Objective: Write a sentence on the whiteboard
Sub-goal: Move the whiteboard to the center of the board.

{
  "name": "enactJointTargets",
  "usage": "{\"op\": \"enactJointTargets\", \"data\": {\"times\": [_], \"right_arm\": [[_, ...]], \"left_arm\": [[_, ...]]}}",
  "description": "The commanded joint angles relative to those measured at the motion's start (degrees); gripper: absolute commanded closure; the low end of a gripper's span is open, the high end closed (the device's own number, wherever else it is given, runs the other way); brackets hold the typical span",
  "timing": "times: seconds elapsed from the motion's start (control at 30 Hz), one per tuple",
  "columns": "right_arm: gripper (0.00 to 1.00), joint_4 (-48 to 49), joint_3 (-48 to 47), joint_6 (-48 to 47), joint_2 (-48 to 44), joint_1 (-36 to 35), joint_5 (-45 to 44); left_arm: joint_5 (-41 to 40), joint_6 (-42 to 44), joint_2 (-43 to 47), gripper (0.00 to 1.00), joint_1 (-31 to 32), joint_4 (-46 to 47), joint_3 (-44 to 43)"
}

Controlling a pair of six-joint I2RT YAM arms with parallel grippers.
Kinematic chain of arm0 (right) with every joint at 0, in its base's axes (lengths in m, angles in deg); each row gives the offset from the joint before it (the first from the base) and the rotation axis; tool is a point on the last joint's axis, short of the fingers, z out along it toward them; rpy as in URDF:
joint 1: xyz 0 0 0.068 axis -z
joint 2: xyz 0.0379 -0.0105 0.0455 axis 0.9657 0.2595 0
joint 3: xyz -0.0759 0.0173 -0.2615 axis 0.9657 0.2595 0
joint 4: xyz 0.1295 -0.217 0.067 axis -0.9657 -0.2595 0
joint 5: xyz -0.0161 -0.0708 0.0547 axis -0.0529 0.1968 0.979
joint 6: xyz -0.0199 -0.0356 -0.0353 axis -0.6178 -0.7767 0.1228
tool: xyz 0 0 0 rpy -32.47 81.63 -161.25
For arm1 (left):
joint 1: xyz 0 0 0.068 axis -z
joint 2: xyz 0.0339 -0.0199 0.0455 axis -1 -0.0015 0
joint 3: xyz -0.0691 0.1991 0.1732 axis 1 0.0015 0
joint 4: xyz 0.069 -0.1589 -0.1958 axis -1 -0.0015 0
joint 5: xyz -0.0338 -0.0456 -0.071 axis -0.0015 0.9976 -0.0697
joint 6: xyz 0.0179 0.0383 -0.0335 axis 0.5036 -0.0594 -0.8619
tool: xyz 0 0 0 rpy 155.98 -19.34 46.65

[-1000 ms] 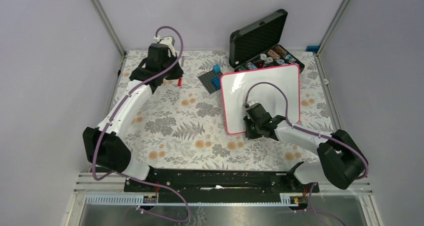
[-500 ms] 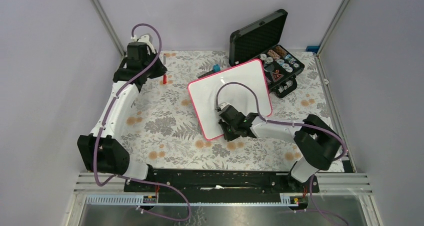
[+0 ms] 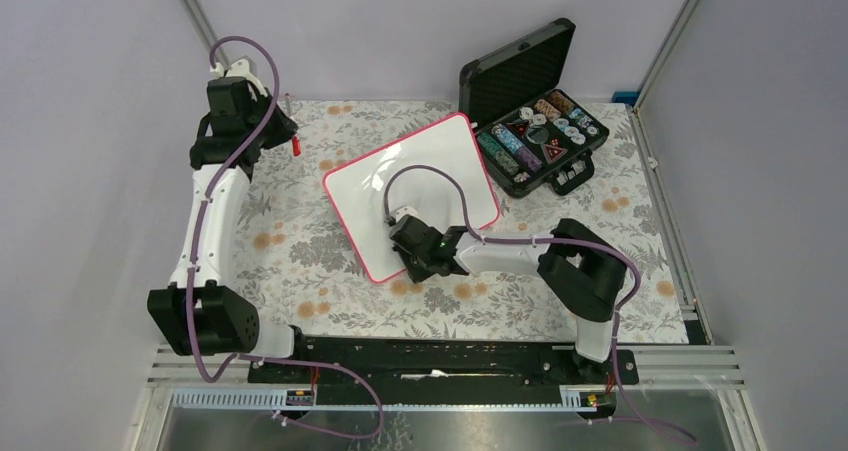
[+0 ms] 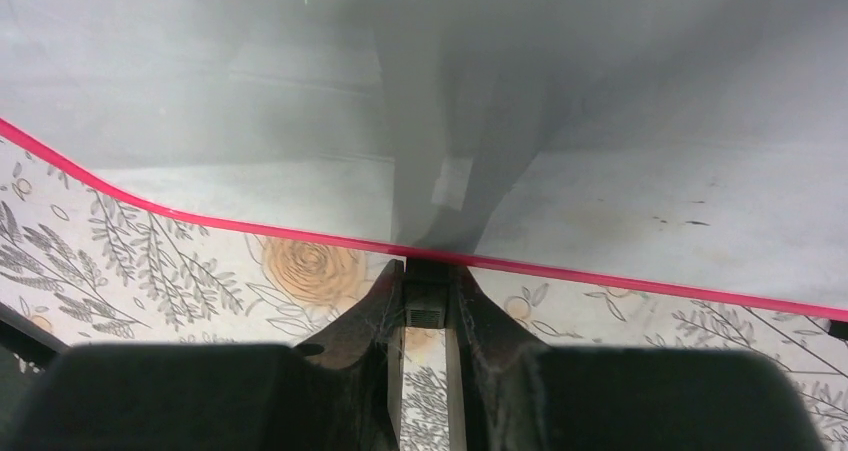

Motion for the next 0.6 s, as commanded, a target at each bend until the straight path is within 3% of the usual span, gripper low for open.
{"op": "enactJointTargets", "data": {"times": [0.0, 0.13, 0.2, 0.37, 0.57], "right_arm": [[1.00, 3.82, -4.05, 1.41, 2.59, -2.63, -1.45], [0.99, 2.61, -6.19, 2.39, 3.75, -2.64, -0.54], [0.76, 1.70, -7.02, 2.51, 4.08, -2.65, 0.79], [0.62, 1.79, -6.69, 1.82, 2.45, -2.71, 4.01], [0.36, 3.23, -5.43, -0.72, -2.13, -2.68, 10.19]], "left_arm": [[1.94, 0.36, 0.74, 1.00, -0.38, 0.96, -2.73], [2.95, 0.63, 0.52, 1.00, -0.69, 0.91, -2.73], [3.29, 0.65, 0.34, 1.00, -0.69, 0.91, -3.00], [4.25, 0.94, 0.00, 1.00, -0.69, 0.75, -3.88], [5.31, 1.04, -0.55, 1.00, -0.69, 0.19, -6.17]]}}
